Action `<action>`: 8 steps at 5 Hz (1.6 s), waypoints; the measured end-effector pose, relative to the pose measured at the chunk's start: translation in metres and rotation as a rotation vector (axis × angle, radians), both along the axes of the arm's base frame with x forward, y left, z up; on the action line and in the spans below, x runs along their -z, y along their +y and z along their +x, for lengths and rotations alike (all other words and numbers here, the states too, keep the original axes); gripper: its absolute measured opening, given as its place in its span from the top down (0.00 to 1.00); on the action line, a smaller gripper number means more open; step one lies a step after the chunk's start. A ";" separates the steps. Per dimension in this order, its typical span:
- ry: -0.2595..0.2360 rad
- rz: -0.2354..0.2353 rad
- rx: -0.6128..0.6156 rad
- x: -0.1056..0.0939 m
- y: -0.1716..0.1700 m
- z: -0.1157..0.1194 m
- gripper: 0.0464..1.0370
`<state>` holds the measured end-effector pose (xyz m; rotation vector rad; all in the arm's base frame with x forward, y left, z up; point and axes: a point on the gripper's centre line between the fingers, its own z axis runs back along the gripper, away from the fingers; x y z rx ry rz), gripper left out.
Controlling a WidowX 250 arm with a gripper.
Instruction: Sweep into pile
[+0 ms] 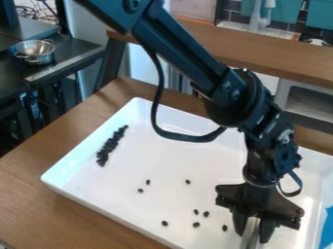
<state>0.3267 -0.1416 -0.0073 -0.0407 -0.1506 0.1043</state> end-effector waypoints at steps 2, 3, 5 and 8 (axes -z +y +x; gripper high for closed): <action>-0.086 0.070 0.087 0.005 0.014 0.016 0.67; -0.097 0.082 0.100 0.005 0.019 0.020 0.67; -0.008 0.141 0.095 0.002 0.083 0.024 0.67; 0.027 0.199 0.099 -0.002 0.133 0.034 0.67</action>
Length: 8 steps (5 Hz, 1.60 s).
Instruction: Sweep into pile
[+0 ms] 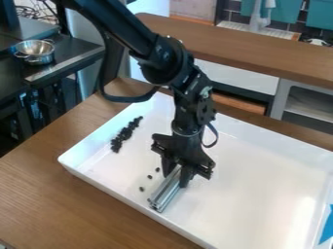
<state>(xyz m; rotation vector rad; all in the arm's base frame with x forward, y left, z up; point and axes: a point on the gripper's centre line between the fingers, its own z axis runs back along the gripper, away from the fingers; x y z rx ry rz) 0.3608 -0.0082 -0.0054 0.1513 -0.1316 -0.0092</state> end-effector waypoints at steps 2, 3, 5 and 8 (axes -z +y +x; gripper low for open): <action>-0.010 0.066 -0.002 -0.001 0.041 0.012 0.67; 0.010 0.106 -0.005 -0.002 0.063 0.015 0.67; 0.028 0.155 -0.030 -0.010 0.107 0.019 0.67; 0.010 -0.104 -0.124 -0.044 0.048 0.019 0.67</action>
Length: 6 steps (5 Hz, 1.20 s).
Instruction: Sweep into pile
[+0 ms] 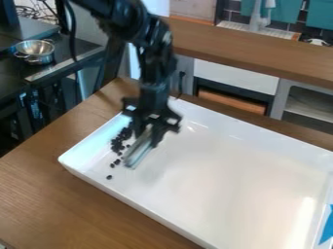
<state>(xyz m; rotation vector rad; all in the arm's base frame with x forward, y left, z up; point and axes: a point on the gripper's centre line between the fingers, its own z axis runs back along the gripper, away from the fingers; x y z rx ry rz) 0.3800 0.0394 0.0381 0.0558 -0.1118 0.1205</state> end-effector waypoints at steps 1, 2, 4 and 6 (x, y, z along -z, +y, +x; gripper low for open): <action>0.017 -0.074 -0.019 -0.008 -0.042 -0.004 0.67; -0.007 -0.068 -0.016 0.009 -0.064 -0.012 0.67; -0.092 0.036 -0.009 0.041 -0.055 -0.003 0.67; -0.086 0.040 0.037 0.044 -0.023 -0.014 0.67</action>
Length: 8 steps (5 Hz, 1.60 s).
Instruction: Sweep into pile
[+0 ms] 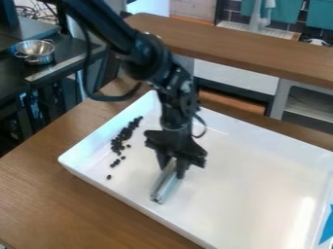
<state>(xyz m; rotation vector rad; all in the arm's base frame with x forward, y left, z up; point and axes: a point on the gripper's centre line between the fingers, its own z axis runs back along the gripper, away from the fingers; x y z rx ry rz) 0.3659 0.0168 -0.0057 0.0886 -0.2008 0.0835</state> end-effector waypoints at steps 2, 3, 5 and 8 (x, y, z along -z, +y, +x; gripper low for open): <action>0.069 -0.010 0.008 -0.003 0.047 -0.022 0.67; 0.080 0.006 -0.016 -0.005 0.071 -0.027 0.67; -0.048 0.199 0.049 -0.015 0.113 -0.009 0.67; 0.042 -0.105 -0.060 -0.043 0.070 -0.007 0.67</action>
